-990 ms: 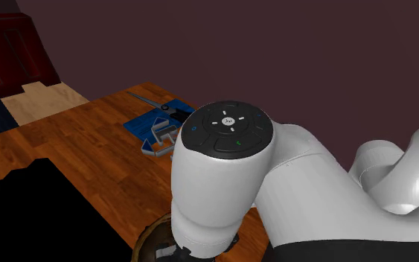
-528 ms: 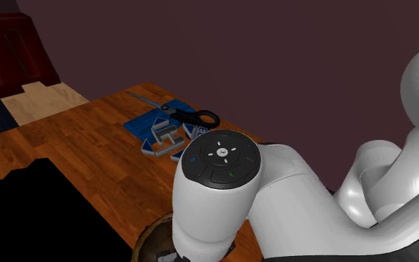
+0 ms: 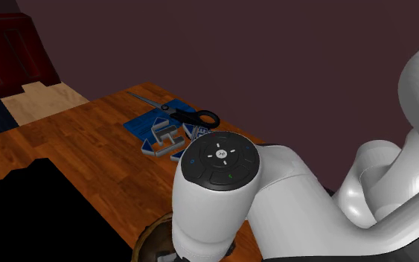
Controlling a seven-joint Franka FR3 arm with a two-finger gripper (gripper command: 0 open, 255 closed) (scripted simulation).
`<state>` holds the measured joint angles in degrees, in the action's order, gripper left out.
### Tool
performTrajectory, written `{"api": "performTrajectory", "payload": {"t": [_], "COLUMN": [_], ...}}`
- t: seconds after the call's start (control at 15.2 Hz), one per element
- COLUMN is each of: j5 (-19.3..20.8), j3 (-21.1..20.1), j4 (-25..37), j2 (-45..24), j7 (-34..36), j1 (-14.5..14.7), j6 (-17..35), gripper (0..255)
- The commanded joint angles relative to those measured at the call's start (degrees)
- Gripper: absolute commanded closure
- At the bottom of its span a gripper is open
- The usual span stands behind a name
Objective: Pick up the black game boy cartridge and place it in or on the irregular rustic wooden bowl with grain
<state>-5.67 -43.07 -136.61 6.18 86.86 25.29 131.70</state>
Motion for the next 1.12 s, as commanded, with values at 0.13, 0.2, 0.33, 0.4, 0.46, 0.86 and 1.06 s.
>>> {"api": "performTrajectory", "payload": {"t": [0.13,0.2,0.33,0.4,0.46,0.86,1.06], "j5": [0.0,0.0,-1.2,-2.1,-2.9,-3.4,-3.4], "j3": [0.0,0.0,0.4,0.8,1.2,1.6,1.6], "j4": [0.0,0.0,0.9,1.8,2.8,3.7,3.7], "j2": [0.0,0.0,1.6,3.0,4.3,5.3,5.3], "j7": [0.0,0.0,-0.9,-1.7,-2.3,-2.7,-2.7], "j1": [0.0,0.0,0.2,0.3,0.5,0.6,0.6], "j6": [0.0,0.0,-2.1,-4.2,-6.3,-8.0,-8.0], "gripper": [0,0,0,0,0,0,0]}}
